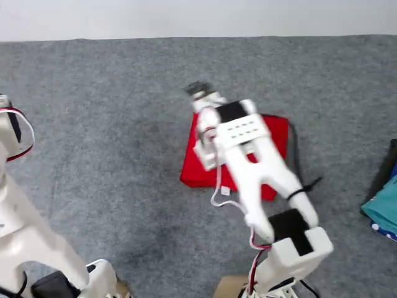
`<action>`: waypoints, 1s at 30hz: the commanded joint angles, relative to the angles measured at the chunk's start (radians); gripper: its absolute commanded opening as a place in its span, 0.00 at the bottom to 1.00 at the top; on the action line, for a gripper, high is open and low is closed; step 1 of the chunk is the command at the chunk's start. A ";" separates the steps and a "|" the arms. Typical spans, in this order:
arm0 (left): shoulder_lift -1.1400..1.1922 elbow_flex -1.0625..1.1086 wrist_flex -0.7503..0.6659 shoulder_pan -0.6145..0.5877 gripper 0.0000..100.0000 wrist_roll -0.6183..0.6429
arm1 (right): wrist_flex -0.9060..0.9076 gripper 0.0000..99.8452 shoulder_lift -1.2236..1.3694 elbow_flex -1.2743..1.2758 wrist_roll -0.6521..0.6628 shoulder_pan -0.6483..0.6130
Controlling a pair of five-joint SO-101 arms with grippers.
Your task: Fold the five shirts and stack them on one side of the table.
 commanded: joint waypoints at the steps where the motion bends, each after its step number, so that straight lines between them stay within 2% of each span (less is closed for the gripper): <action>1: -0.025 -0.004 0.020 -0.005 0.00 -0.012 | -0.124 0.01 -0.028 -0.041 0.023 0.136; 6: -0.025 -0.004 0.020 -0.005 0.00 -0.012 | -0.421 0.01 0.160 -0.046 0.114 0.254; 8: -0.025 -0.004 0.020 -0.006 0.00 -0.012 | -0.472 0.01 0.236 -0.069 0.118 0.280; 12: -0.025 -0.004 0.020 -0.006 0.00 -0.012 | -0.329 0.01 0.278 -0.161 0.100 0.280; 16: -0.025 -0.004 0.020 -0.006 0.00 -0.012 | -0.176 0.01 0.236 -0.241 -0.048 0.266; 21: -0.025 -0.004 0.020 -0.006 0.00 -0.012 | -0.065 0.01 0.156 -0.276 -0.158 0.268; 25: -0.025 -0.004 0.020 -0.006 0.00 -0.012 | -0.048 0.01 0.113 -0.272 -0.178 0.283; 27: -0.025 -0.004 0.020 -0.006 0.00 -0.012 | -0.018 0.08 0.111 -0.269 -0.216 0.285; 30: -0.025 -0.004 0.020 -0.006 0.00 -0.012 | 0.019 0.24 0.124 -0.269 -0.373 0.289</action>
